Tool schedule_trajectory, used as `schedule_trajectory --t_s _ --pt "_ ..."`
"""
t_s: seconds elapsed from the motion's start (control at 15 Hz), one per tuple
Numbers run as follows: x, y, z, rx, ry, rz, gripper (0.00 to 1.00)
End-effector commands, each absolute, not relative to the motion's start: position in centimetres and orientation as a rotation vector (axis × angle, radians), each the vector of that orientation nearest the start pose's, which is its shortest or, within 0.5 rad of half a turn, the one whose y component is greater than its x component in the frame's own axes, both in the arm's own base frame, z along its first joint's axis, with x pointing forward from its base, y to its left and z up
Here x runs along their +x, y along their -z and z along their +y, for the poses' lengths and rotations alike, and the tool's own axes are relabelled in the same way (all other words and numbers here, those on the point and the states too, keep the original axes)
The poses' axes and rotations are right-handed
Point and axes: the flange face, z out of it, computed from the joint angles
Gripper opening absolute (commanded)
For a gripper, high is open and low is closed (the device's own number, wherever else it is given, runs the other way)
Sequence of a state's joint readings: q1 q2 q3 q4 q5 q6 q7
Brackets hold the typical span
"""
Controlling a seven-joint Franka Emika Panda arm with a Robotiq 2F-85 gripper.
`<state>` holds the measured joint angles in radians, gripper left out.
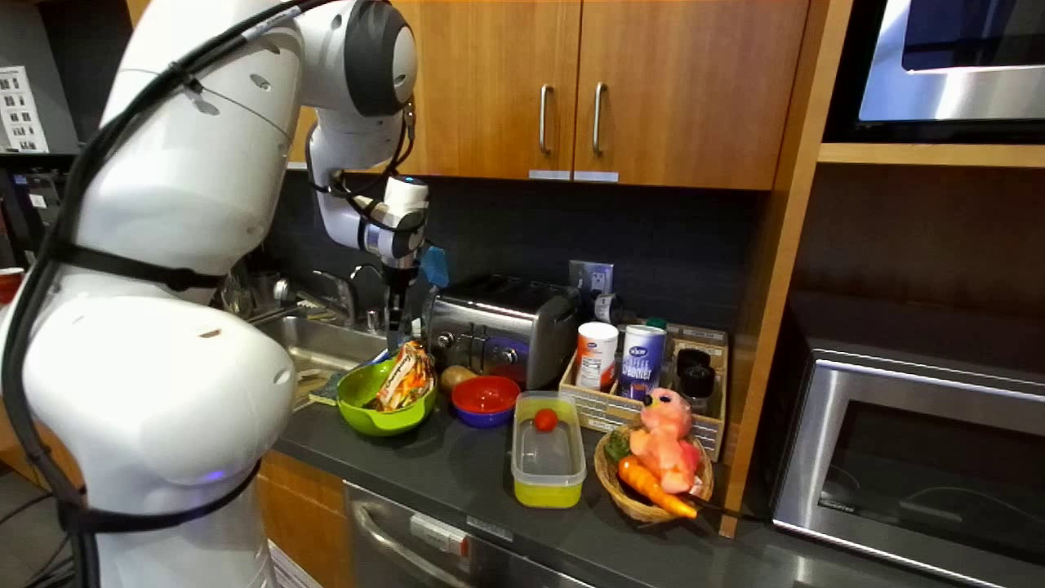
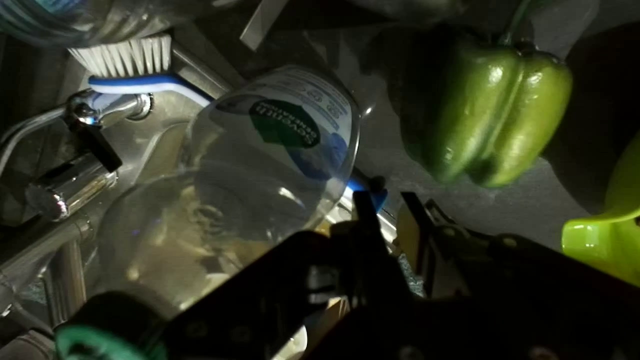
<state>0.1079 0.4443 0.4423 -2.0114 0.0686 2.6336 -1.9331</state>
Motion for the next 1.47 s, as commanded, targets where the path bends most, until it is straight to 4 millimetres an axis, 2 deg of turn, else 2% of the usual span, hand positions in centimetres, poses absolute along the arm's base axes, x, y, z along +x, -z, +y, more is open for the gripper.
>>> schedule_trajectory --t_s 0.0,0.13,0.2,0.33,0.8,0.93,1.4 --pt "54.0 -28.0 31.6 1.178 -0.51 2.891 0.05" --pt "53.9 -27.9 31.6 1.18 -0.505 2.889 0.05" --pt "53.9 -27.9 31.5 1.183 -0.505 2.888 0.45" --pt "53.9 -27.8 31.5 1.188 -0.499 2.886 0.49" --pt "54.0 -26.7 30.8 1.245 -0.463 2.893 0.95" --pt "54.0 -26.4 30.7 1.262 -0.454 2.896 1.0" --pt "53.9 -25.8 30.4 1.286 -0.443 2.907 1.0"
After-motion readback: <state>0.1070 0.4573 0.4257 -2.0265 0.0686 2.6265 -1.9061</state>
